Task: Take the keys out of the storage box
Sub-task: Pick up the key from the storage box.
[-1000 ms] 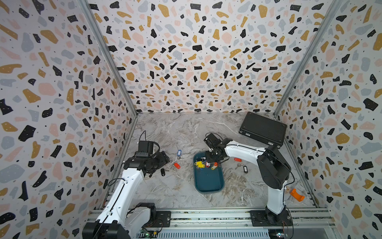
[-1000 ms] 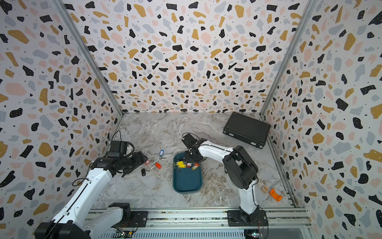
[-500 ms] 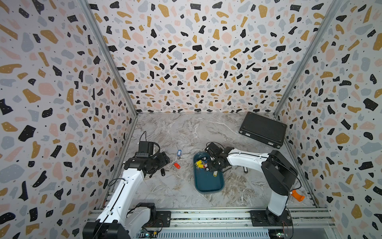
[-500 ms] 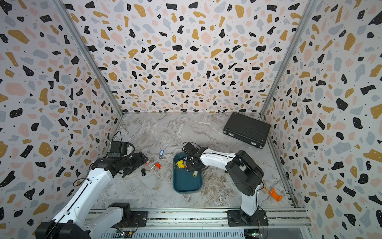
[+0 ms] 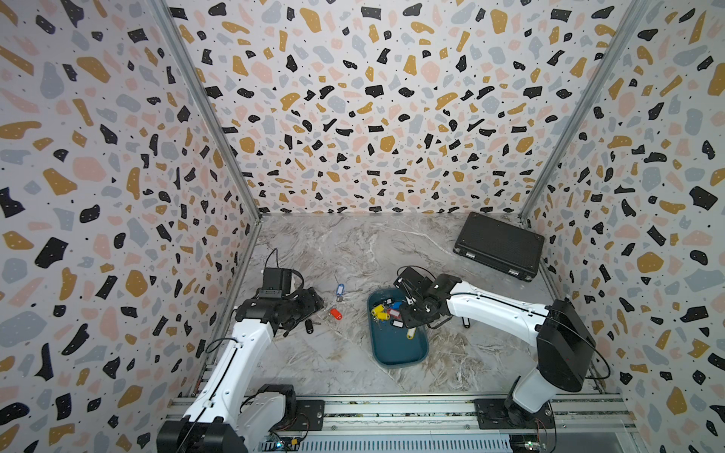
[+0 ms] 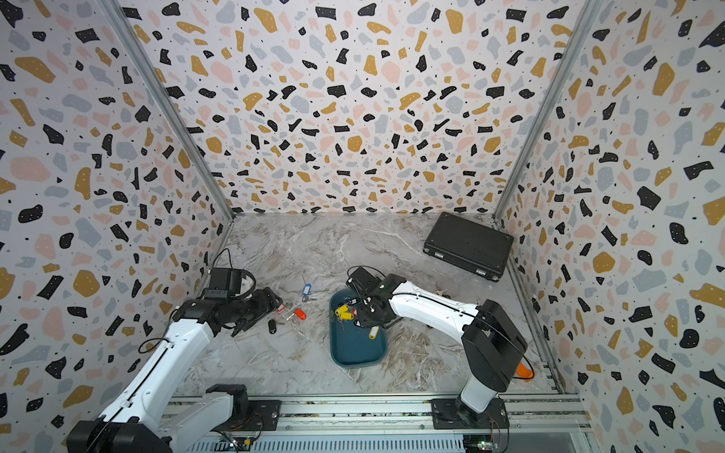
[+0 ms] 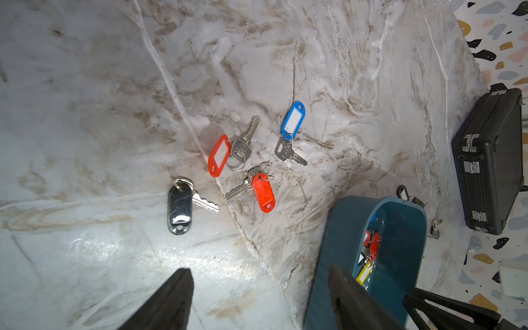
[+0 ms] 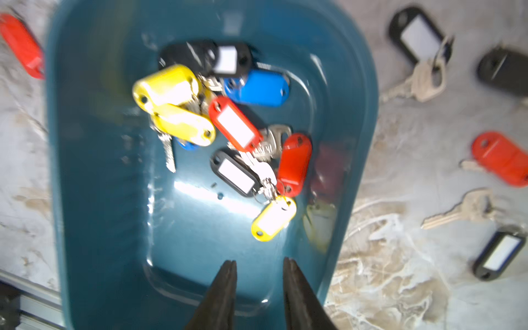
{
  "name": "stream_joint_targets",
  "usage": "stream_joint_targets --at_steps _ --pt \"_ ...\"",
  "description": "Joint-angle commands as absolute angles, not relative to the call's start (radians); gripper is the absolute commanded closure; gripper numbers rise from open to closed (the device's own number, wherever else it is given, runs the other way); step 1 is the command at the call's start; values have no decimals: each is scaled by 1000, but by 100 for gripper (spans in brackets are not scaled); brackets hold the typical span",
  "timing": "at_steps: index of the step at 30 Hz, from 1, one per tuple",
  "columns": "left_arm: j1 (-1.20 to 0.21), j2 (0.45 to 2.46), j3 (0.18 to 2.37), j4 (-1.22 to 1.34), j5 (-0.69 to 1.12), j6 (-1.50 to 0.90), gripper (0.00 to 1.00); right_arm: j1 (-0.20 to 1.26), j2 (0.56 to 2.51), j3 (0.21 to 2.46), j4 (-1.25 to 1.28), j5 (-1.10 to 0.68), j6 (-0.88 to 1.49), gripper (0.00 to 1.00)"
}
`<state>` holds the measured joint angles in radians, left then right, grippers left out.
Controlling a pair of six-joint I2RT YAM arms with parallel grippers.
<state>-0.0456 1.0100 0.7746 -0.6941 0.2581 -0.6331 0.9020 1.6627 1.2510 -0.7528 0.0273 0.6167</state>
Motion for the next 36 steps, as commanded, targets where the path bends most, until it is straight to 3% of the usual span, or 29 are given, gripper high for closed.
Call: stream_joint_targets --at_steps 1,10,21,31,36 --pt "-40 1005 761 -670 273 -631 22 901 1723 1311 -838 37 583 62" --pt "-40 1003 762 -669 280 -629 22 901 1787 1330 -841 11 531 57" --pt "-40 1004 759 -666 287 -627 22 901 1872 1388 -903 37 383 57" --pt "-40 1005 758 -665 288 -627 22 902 1944 1388 -888 51 361 66" --pt "-40 1005 758 -666 289 -627 22 901 1925 1381 -891 32 373 83"
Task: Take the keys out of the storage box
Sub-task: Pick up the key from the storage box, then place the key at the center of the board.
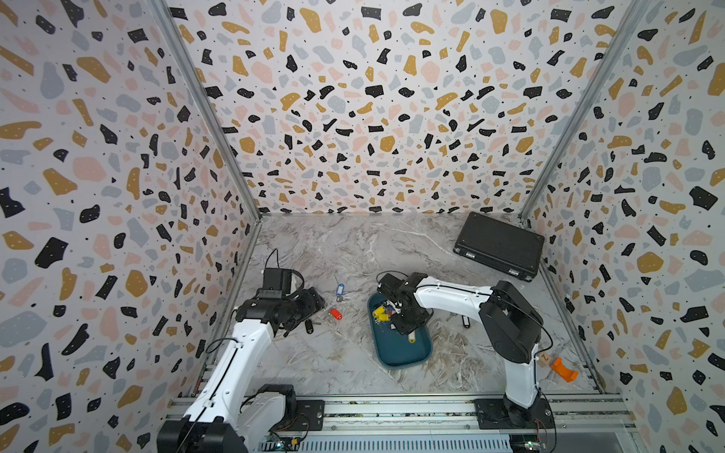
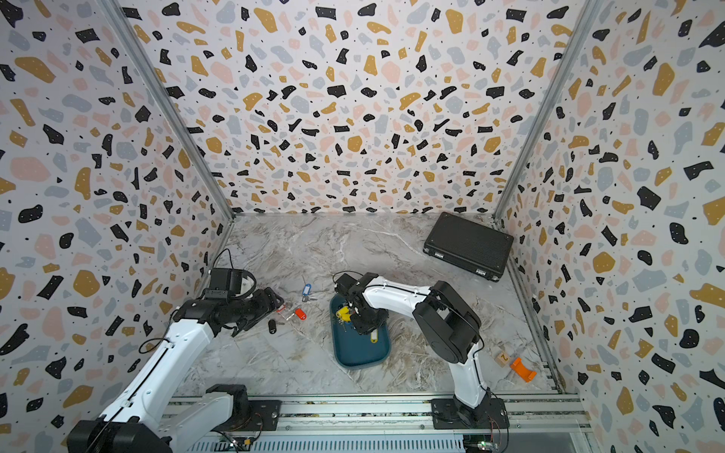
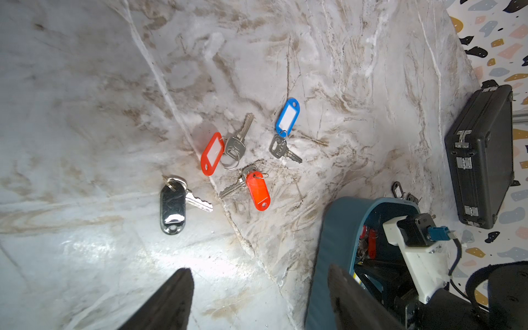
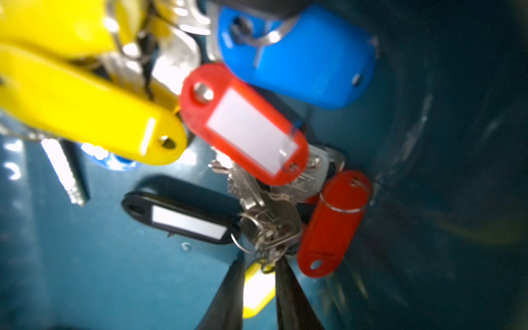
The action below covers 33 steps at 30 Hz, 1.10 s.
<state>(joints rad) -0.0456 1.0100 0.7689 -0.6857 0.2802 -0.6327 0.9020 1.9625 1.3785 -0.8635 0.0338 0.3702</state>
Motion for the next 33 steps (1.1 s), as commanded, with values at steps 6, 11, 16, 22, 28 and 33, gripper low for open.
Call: stream_joint_targets --at_steps 6,11,16,22,28,33 --pt "-40 1005 758 -664 290 -627 22 902 1841 1372 -897 -7 412 100" --pt "-40 1006 758 -663 291 -624 22 902 1770 1379 -916 -33 432 100" --pt "-40 1004 756 -663 296 -624 22 901 1726 1399 -942 -66 434 100" --pt "-40 1006 755 -658 307 -624 22 863 1694 1396 -942 -87 435 100" --pt "-40 1010 753 -650 323 -623 22 697 1630 1405 -947 -96 419 100" --pt "-40 1019 752 -643 353 -615 22 504 1586 1404 -963 -74 386 100"
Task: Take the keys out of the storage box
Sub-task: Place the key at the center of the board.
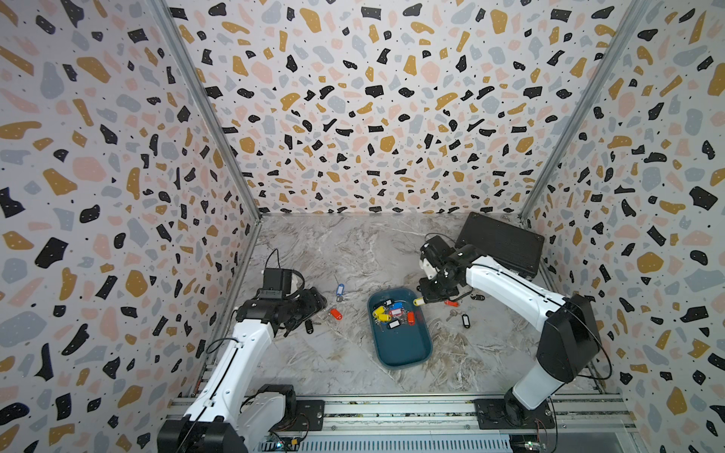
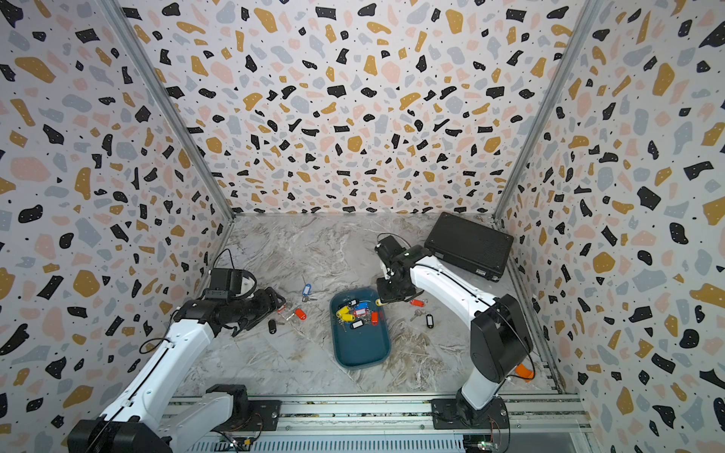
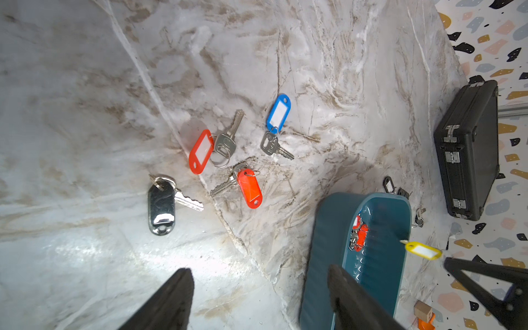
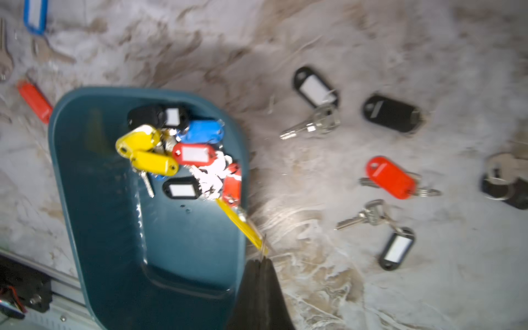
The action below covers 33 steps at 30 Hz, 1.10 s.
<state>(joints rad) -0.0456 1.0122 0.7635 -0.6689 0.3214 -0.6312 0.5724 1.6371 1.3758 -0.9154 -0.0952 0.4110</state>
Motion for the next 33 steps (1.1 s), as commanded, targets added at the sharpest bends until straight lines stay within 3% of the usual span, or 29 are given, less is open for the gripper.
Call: stream_joint_targets --at_steps 1,9,19,20,23,24,25,26,28,33 --pt "-40 1022 752 -643 357 -612 22 458 1587 1400 -967 -71 378 100" --pt "-40 1022 755 -649 370 -607 18 225 1593 1305 -976 -12 332 100" --pt "-63 1022 747 -624 416 -605 17 157 1606 1161 -915 18 350 100" --pt "-73 1022 747 -625 410 -605 16 158 1606 1157 -912 13 351 96" --pt "-122 1027 752 -631 387 -602 0 157 1595 1152 -912 -5 360 68" --pt "-143 1028 757 -635 374 -598 0 157 1586 1148 -914 -12 363 61" --pt "-165 1030 764 -644 360 -592 0 155 1574 1145 -917 -18 366 44" --pt "-187 1029 776 -654 341 -583 0 155 1562 1143 -922 -23 369 36" --pt "-249 1033 812 -694 278 -556 0 156 1532 1140 -935 -40 375 34" --pt "-417 1068 935 -786 155 -502 8 156 1426 1125 -965 -97 376 48"
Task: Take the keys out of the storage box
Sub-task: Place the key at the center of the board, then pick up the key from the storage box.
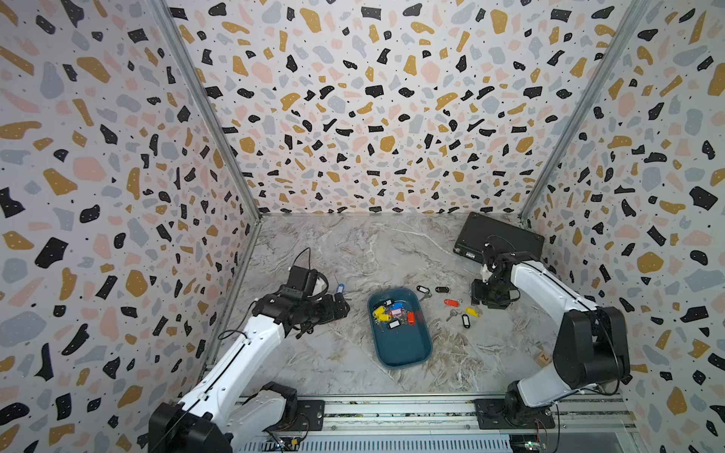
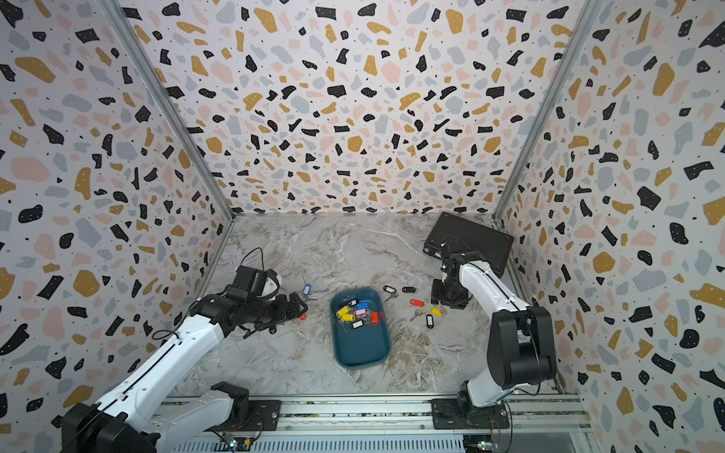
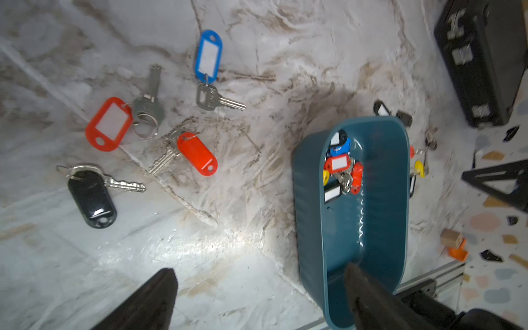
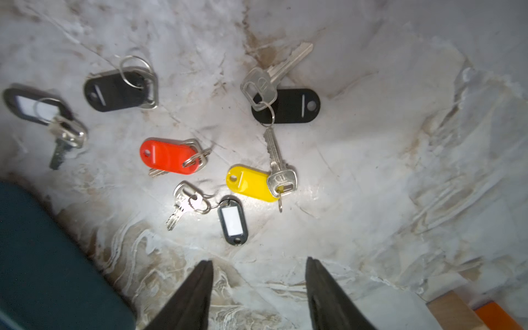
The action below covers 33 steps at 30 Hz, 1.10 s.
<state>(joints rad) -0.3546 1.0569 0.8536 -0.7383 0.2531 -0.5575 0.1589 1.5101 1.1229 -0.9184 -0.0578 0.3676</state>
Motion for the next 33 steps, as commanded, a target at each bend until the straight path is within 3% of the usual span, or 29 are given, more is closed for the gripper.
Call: stream_joint_targets --at_steps 1,9,15,33 --pt "-457 1081 965 -799 127 -488 10 157 1399 1121 -972 -109 377 51" --pt "-743 1299 1212 -863 14 -345 29 156 1236 1146 -1018 -172 367 56" --pt "-860 1547 1365 -899 13 -274 49 157 1209 1139 -1026 -190 364 56" --pt "-888 1902 1470 -738 58 -222 44 156 1167 1091 -1034 -201 348 55"
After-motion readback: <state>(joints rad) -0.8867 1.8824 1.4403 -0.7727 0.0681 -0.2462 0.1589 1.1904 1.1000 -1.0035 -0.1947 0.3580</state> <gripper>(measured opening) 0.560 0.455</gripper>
